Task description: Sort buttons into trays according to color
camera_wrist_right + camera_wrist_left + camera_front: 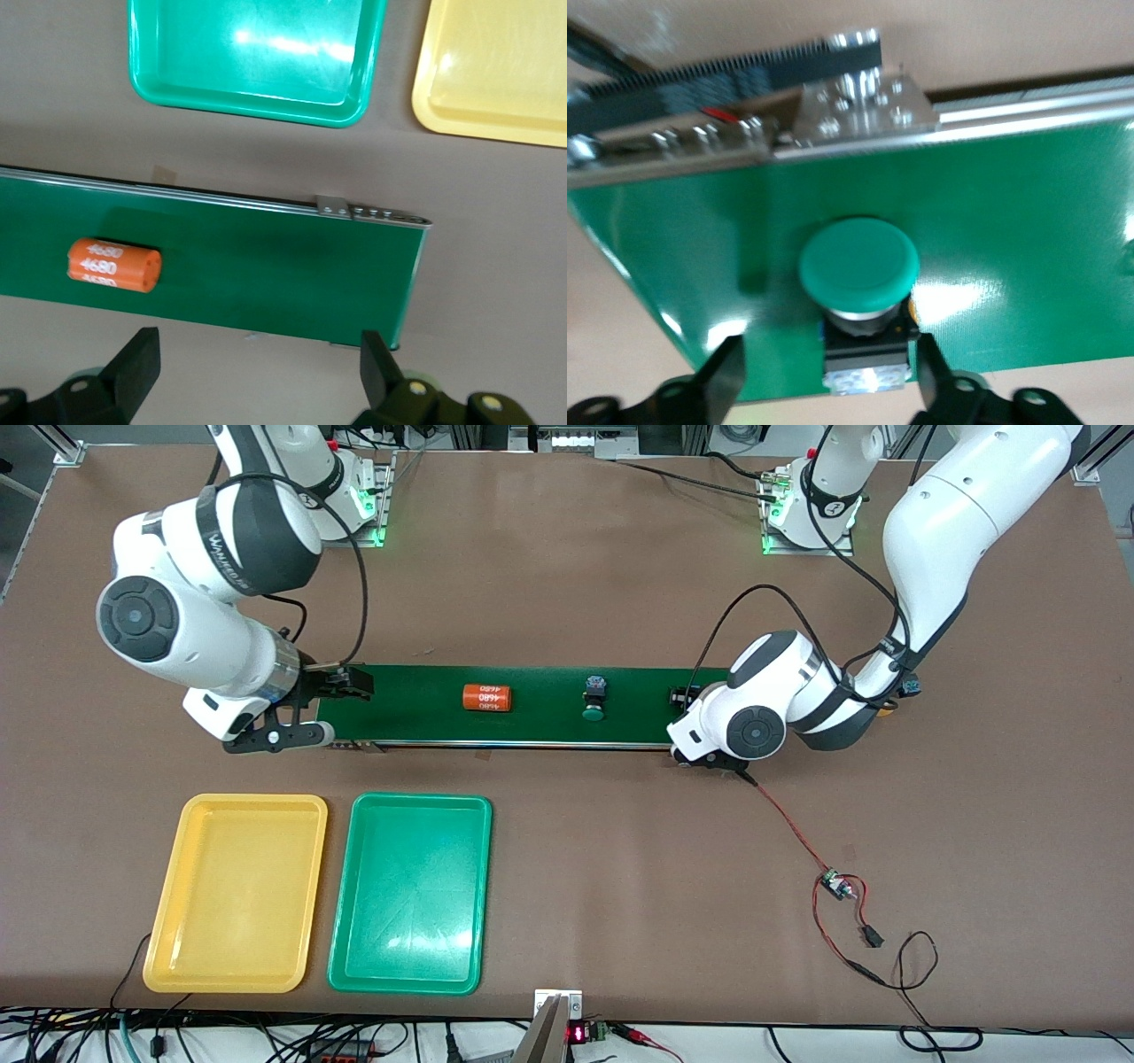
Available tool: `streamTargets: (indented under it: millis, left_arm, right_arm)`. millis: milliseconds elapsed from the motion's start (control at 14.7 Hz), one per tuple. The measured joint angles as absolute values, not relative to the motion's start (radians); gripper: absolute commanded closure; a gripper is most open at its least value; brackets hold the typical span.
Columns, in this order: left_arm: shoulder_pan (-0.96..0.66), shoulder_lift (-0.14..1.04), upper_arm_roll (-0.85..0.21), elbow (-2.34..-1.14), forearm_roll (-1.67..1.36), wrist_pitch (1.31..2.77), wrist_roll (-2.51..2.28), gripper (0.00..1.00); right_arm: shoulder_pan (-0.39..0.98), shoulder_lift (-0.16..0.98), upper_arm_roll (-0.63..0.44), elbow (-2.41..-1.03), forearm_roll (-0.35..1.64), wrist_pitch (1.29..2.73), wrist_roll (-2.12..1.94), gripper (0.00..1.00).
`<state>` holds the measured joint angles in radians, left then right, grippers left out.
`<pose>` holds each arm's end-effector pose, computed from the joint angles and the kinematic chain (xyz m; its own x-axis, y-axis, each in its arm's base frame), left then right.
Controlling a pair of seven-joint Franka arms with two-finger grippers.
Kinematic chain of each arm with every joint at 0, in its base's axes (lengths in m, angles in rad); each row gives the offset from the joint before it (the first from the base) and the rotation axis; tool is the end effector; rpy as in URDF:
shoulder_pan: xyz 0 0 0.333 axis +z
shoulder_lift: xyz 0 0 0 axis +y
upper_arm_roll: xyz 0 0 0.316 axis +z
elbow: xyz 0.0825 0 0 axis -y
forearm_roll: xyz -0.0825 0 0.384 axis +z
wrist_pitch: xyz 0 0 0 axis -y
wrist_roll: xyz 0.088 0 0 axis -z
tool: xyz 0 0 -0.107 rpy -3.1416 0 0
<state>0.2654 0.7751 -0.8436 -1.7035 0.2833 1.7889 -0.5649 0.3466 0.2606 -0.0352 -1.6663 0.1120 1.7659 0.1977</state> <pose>0.5515 -0.2759 0.2342 0.8645 -0.1122 -0.4900 -0.0894 -0.9935 0.0697 0.5863 0.2009 0.4413 0.9803 0.0877 -0.1768 0.0778 -0.9950 -0.0622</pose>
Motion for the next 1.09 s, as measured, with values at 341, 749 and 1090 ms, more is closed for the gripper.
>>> streamTargets:
  millis: [341, 749, 1090]
  left_arm:
    - [0.341, 0.706, -0.843, -1.538, 0.283, 1.668, -0.561, 0.00]
    - [0.471, 0.690, -0.834, -1.421, 0.344, 1.579, -0.419, 0.00]
    - [0.498, 0.661, -0.753, -1.419, 0.384, 1.568, -0.207, 0.00]
  right_arm:
    - [0.456, 0.288, -0.034, -1.666, 0.114, 1.805, 0.334, 0.00]
    - [0.572, 0.367, -0.032, -1.666, 0.134, 1.907, 0.375, 0.00]
    - [0.665, 0.414, -0.032, -1.665, 0.137, 1.980, 0.613, 0.00]
